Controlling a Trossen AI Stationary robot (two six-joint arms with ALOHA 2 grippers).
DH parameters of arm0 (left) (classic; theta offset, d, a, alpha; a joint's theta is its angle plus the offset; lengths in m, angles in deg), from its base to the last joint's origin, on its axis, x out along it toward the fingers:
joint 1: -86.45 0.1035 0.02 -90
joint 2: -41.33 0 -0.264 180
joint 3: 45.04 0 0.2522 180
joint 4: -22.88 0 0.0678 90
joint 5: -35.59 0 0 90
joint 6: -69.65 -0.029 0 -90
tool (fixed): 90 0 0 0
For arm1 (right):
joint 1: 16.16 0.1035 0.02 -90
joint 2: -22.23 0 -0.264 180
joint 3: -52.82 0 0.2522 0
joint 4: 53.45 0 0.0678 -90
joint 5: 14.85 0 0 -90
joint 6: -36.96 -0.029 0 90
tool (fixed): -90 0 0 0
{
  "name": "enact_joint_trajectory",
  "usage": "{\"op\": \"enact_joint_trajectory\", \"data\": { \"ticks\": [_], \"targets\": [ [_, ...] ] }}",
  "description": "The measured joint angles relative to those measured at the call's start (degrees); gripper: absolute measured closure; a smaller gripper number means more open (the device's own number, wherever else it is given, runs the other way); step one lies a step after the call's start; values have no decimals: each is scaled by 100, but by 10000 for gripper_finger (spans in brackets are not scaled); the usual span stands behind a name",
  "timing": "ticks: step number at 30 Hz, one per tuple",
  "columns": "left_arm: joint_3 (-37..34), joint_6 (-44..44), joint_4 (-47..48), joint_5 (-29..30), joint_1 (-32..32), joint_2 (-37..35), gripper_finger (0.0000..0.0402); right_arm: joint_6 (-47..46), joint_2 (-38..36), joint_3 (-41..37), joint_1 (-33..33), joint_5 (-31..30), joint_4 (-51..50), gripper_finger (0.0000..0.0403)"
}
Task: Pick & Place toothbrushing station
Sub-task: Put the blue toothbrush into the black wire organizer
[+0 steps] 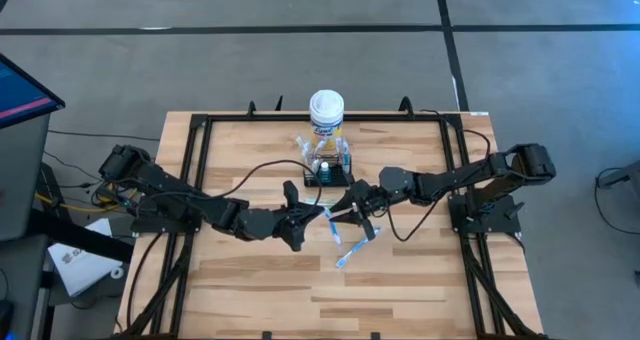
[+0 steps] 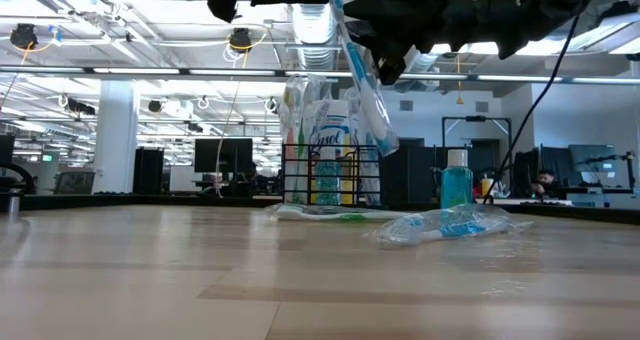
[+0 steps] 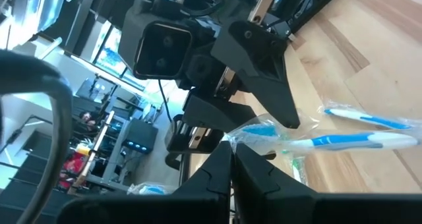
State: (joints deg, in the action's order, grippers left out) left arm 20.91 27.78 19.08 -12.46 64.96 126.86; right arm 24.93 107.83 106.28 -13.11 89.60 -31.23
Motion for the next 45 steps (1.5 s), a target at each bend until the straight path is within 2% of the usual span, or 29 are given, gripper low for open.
{"op": "enact_joint_trajectory", "data": {
  "ticks": [14, 18, 22, 31, 41, 45],
  "targets": [
    [0, 175, -47, 0, 42, 0, 401, 60, 0, 0, 0, -126, -15, 300],
    [0, 188, -48, -24, 44, 0, 401, 108, 0, 0, -2, -255, -38, 326],
    [-2, 188, -40, -47, 44, 0, 401, 321, 0, 0, -6, -252, -107, 386],
    [-4, 230, -44, -29, 42, 0, 391, 435, 0, 0, -7, -244, -103, 399],
    [-4, 233, -52, 774, -51, 0, 361, 450, -3, 0, -9, -250, -85, 402],
    [-4, 502, -51, 952, -83, 0, 345, 450, -13, 0, -17, -248, -81, 402]
  ]
}}
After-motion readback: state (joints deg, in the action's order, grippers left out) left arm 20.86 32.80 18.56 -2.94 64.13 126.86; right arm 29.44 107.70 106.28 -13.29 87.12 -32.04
